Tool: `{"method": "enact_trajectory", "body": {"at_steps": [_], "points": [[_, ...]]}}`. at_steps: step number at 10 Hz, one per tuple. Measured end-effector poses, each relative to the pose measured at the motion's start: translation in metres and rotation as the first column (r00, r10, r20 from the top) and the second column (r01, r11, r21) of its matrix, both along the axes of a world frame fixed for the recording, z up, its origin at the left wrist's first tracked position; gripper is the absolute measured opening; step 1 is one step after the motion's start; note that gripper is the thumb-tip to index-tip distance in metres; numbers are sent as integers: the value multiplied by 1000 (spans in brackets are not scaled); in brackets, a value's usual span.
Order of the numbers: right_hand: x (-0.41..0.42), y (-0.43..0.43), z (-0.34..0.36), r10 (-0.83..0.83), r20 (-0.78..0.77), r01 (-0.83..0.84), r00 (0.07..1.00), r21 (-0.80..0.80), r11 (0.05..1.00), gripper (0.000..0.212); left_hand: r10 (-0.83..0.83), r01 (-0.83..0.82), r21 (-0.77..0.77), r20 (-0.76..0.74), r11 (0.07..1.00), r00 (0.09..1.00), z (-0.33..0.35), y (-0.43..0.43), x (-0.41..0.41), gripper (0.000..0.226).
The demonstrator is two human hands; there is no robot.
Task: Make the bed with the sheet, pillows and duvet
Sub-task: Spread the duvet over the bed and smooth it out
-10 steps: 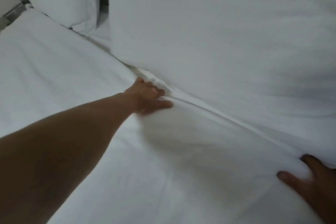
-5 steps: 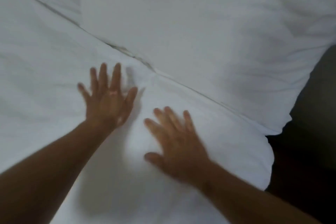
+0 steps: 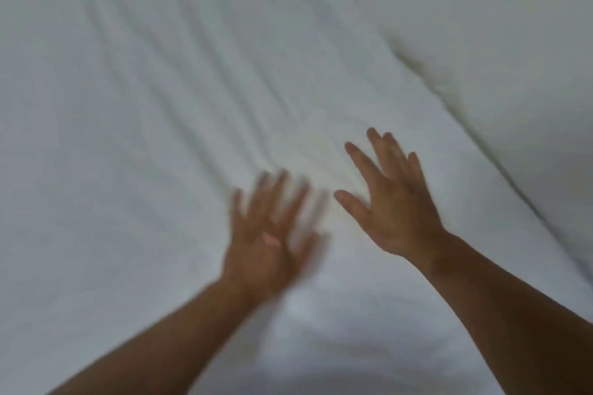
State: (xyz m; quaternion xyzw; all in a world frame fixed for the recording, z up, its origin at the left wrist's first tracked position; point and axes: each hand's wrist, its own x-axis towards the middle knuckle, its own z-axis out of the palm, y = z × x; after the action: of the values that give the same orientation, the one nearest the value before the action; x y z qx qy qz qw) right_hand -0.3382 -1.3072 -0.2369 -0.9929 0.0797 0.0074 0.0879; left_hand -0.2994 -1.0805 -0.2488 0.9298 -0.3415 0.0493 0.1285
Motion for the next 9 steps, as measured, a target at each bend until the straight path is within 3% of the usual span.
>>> {"method": "enact_trajectory", "body": {"at_steps": [1, 2, 3, 4, 5, 6, 7, 8, 9], "points": [[-24, 59, -35, 178, -176, -197, 968, -96, 976, 75, 325, -255, 330, -174, 909, 930, -28, 129, -17, 69], [-77, 68, -36, 246, -186, -260, 951, -54, 964, 75, 328, -229, 395, -204, 890, 922, -26, 249, -127, 71], [-77, 67, -20, 240, -179, -250, 954, -39, 967, 82, 632, -480, 443, -310, 757, 710, -5, 331, -182, 75], [5, 149, -13, 341, -98, -341, 935, 20, 940, 79, 783, -698, 366, -180, 615, 595, -2, 371, -132, 77], [76, 296, -23, 471, -82, -469, 878, 47, 882, 77, 790, -728, 311, -177, 611, 587, -21, 399, -69, 70], [41, 421, -42, 602, -169, -609, 780, 10, 793, 77, 924, -846, 375, -189, 380, 331, -41, 448, -120, 71], [-49, 450, -43, 924, -127, -915, 361, 142, 377, 71, 972, -881, 472, -196, -19, -127, -37, 528, -220, 75], [-66, 442, -25, 975, -36, -937, 219, 272, 220, 67, 751, -770, 539, -338, -340, -568, -27, 602, -268, 94], [-9, 403, -22, 832, -154, -834, 533, 73, 547, 73, 927, -930, 295, -236, -219, -293, -7, 565, -208, 81]]}}
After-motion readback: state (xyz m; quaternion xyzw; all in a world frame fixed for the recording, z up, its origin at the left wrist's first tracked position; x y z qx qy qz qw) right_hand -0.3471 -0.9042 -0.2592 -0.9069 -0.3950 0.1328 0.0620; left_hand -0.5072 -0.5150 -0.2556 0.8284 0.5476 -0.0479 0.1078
